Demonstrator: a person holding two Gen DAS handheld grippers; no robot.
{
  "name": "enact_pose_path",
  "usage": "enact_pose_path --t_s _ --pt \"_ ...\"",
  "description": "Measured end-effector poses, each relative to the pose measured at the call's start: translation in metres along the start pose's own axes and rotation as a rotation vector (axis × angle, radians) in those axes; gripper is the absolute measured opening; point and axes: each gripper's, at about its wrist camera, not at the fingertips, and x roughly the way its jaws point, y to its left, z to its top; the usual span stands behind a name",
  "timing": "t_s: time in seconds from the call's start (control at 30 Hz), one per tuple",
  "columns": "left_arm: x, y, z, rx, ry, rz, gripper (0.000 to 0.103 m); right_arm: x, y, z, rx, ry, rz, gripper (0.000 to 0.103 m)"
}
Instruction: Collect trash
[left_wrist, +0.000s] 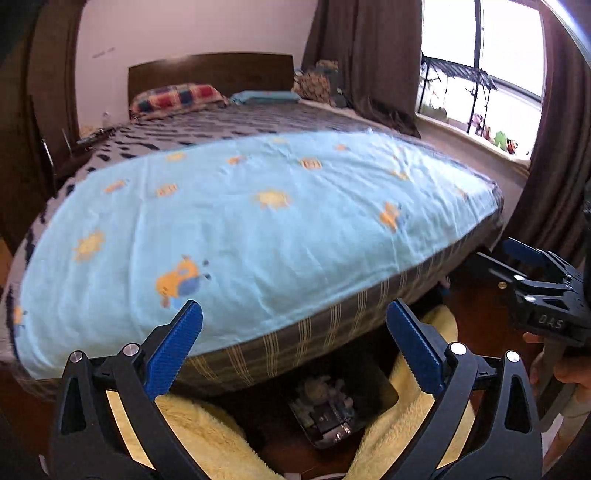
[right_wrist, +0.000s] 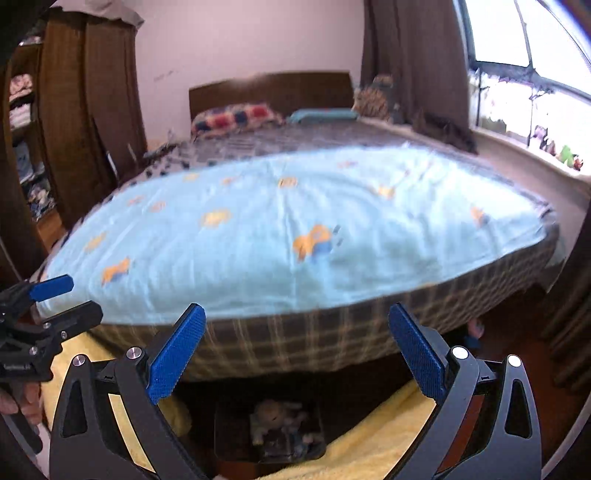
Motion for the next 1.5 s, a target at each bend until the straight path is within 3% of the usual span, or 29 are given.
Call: enact_pose_path --t_s 0.53,0.83,1.5 --pt "-0.102 -0.011 0.037 0.006 -0.27 0.059 0.095 -0.079 -0.001 0.037 -0.02 -0.195 -0.008 0.1" --pt "-0.124 -0.013 0.04 0.009 -0.309 0.051 0.095 -0.103 0.01 0.049 -0.041 -0.26 -0.008 0.1" --pt "-0.134 -0.013 0.043 0.02 -0.301 0.046 0.095 -0.114 0.02 0.057 -0.057 -0.282 -0.007 0.1"
